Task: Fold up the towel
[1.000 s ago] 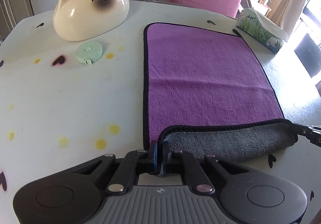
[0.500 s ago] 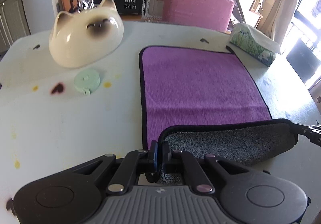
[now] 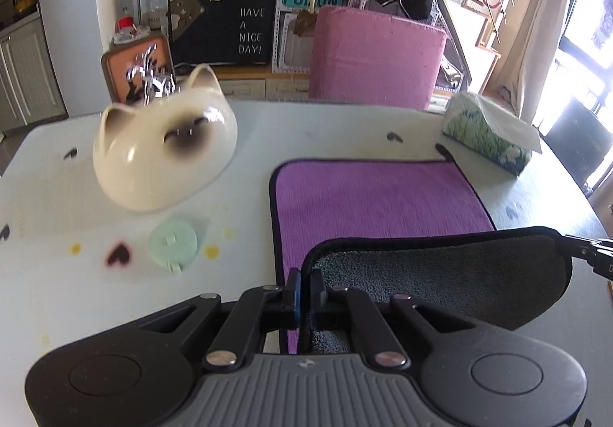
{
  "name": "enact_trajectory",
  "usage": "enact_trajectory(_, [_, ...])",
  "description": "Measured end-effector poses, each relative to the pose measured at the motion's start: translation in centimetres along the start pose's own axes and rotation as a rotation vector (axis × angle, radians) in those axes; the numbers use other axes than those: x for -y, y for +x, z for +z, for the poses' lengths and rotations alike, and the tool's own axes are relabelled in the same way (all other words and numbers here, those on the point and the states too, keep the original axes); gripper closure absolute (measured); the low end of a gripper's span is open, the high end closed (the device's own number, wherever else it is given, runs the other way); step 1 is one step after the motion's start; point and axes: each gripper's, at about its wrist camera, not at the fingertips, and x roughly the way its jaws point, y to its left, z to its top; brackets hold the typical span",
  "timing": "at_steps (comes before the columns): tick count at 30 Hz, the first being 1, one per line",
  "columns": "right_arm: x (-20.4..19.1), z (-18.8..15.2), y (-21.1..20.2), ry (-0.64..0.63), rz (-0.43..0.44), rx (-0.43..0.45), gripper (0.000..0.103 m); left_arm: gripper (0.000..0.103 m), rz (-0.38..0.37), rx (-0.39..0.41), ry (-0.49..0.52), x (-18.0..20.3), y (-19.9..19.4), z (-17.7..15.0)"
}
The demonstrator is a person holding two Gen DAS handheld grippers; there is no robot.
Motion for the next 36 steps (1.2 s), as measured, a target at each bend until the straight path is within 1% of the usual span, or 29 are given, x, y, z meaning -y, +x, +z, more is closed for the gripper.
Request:
enact_trajectory(9, [0.3,4.1,3.0,-0.024,0.006,0.028,0.100,0.098,0.024,0.029,0.013,-0.1,2.5,3.8])
enact_trajectory(15, [0.5,6.2,5.6,-0.033,0.011,0.032,0.100,0.098,0.043,0.020,0.014,-0.4,4.9,5.8])
enact_trajectory(26, [1.2,9.0,9.8,-0.008,0.010,0.022,0.100,0.098,0.069,0.006,0.039,-0.3,9.0,9.6])
enact_trajectory(36, [1.8,10.5,12.8,0.003,0.000,-0.007,0.100,0.098,0.096,-0.021,0.042,-0.2,11.9,11.0])
